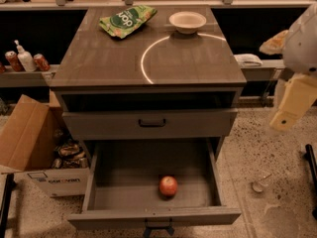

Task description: Pick apple from middle drawer and place on counter

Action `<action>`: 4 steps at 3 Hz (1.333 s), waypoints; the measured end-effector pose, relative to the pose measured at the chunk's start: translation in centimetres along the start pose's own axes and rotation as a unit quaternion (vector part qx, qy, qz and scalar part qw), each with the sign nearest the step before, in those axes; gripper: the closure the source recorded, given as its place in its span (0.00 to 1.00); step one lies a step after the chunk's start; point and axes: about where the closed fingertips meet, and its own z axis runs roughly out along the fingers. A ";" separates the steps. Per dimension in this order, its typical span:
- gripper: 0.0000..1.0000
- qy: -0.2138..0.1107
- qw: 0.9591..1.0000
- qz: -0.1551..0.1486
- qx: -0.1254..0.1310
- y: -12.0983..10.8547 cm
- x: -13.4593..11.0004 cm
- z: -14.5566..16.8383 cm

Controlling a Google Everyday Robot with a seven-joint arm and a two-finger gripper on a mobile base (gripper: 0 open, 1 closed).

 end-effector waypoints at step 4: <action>0.00 -0.206 0.975 -0.019 -0.078 2.9 -0.7 10.5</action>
Offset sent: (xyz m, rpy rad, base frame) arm 0.0027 0.0491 -0.1509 0.6424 0.0696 0.2458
